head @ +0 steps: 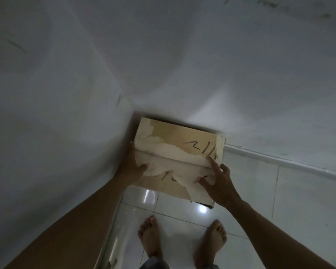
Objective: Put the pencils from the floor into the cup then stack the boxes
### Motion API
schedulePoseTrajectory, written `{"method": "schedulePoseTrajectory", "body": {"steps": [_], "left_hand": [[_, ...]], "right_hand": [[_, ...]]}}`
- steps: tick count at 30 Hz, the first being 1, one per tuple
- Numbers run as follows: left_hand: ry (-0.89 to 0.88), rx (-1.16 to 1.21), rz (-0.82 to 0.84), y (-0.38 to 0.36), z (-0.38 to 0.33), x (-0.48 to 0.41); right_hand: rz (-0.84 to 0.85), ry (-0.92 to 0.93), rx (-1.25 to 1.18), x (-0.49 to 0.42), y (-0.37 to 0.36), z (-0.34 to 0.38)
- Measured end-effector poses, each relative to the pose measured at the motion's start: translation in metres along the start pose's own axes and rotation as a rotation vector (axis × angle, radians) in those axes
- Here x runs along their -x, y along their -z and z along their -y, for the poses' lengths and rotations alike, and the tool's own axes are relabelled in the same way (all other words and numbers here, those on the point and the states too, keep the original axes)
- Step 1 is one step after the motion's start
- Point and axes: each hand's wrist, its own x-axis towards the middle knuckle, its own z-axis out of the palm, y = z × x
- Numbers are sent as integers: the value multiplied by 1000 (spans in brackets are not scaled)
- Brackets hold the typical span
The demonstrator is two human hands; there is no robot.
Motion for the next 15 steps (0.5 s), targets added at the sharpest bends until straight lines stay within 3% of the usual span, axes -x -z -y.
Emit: {"method": "schedulePoseTrajectory", "body": {"steps": [5,8,12,15], "left_hand": [[35,-259,-113,-9,-10,20],[66,-384,-14,-33,-17,53],[73,-322,156,-60,-25,100],[-49,-293,110,-73,-40,135]], "right_hand": [[59,-7,36,19,3,2],[116,-1,101,40,2,3],[156,31,172,68,0,2],[110,72,273,88,0,2]]}}
